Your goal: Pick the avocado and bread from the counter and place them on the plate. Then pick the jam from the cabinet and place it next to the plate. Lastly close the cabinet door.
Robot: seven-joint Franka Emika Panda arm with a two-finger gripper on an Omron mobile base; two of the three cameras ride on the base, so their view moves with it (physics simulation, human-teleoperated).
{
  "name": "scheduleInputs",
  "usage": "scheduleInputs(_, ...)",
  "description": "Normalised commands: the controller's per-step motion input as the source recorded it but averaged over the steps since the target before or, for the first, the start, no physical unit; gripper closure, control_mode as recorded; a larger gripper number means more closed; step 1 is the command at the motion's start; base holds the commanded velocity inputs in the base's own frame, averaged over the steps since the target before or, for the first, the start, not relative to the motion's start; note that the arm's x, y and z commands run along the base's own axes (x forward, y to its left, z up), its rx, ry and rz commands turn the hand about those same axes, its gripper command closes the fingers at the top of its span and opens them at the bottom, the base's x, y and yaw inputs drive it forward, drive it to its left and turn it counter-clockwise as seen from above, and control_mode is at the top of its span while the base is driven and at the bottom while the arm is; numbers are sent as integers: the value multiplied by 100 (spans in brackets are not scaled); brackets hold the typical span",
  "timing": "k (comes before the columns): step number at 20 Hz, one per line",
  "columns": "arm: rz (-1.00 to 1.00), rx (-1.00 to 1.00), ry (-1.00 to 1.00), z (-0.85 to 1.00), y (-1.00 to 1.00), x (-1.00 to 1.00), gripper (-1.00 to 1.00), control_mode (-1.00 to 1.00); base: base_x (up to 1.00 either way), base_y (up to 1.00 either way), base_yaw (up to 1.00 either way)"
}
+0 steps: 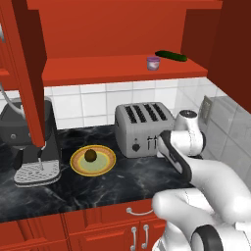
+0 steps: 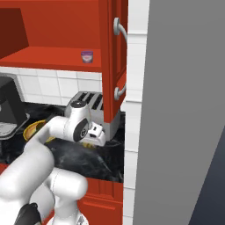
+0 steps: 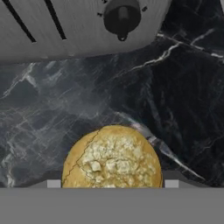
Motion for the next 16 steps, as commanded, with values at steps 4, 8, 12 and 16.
scheduleInputs(4, 13, -2, 0, 0, 93, 2, 100, -100, 0, 0, 0)
scheduleInputs(8, 12, -2, 0, 0, 92, 9, 100, -100, 0, 0, 0)
scheduleInputs(12, 11, -2, 0, 0, 88, 27, 100, -100, 0, 0, 0)
scheduleInputs(16, 10, 0, 0, 2, 80, 33, 100, -100, 0, 0, 0)
